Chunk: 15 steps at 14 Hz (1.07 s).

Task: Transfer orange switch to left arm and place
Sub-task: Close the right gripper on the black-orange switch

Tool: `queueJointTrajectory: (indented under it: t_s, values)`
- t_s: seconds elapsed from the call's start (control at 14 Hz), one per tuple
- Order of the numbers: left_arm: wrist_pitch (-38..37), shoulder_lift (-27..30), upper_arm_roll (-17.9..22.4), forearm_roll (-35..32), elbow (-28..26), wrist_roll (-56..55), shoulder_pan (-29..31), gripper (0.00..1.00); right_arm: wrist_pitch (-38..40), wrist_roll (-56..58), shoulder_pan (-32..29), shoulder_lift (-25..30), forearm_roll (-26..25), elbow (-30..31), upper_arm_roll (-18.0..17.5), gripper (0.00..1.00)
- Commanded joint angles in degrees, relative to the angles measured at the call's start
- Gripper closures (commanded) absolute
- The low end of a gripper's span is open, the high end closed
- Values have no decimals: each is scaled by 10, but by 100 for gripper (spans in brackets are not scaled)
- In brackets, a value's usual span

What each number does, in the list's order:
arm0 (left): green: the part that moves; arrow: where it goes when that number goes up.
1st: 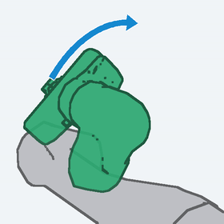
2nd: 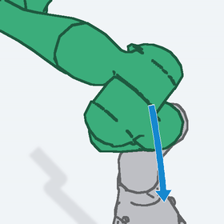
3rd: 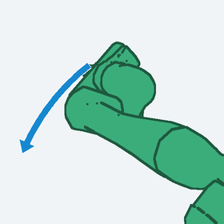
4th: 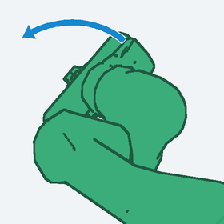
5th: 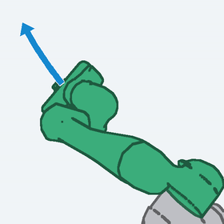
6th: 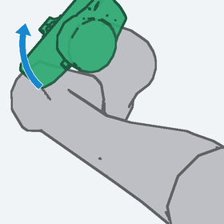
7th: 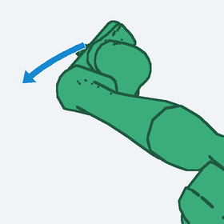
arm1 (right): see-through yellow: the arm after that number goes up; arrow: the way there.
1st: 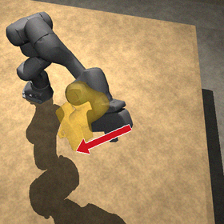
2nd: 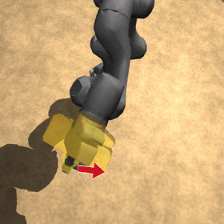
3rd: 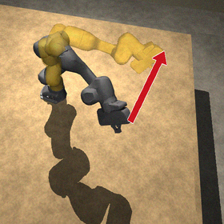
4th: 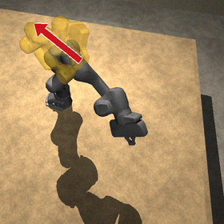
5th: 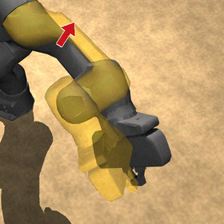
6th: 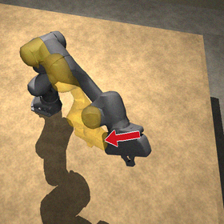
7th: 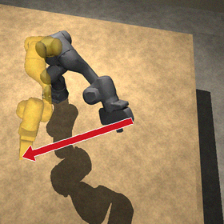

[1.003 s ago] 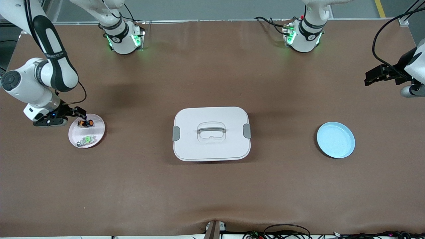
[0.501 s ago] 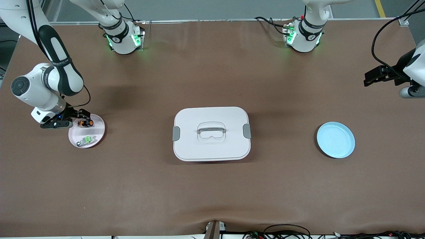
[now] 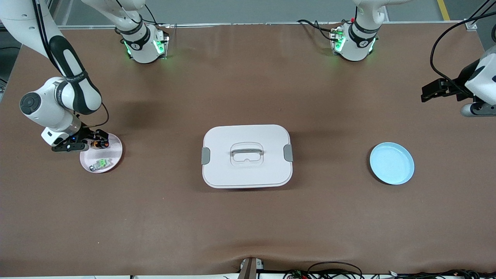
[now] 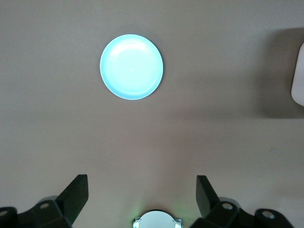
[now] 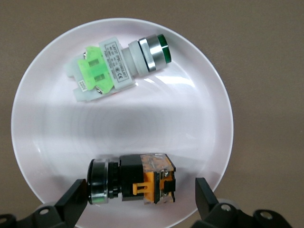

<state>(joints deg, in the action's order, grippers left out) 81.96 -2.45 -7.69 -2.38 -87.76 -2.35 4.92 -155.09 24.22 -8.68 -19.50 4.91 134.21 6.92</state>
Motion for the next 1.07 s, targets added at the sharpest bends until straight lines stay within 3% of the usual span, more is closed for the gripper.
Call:
queueJointTrajectory:
  t_s: [0.0, 0.86, 1.0]
  values:
    - [6, 2, -1, 5, -1, -5, 0, 0, -8, 13, -7, -7, 11, -6, -9, 0]
    - [14, -3, -2, 8, -1, -5, 4, 0, -24, 12, -7, -27, 24, -13, -19, 0]
    - [31, -8, -1, 15, 0, -6, 6, 0, -24, 14, -7, -27, 24, -15, -23, 26]
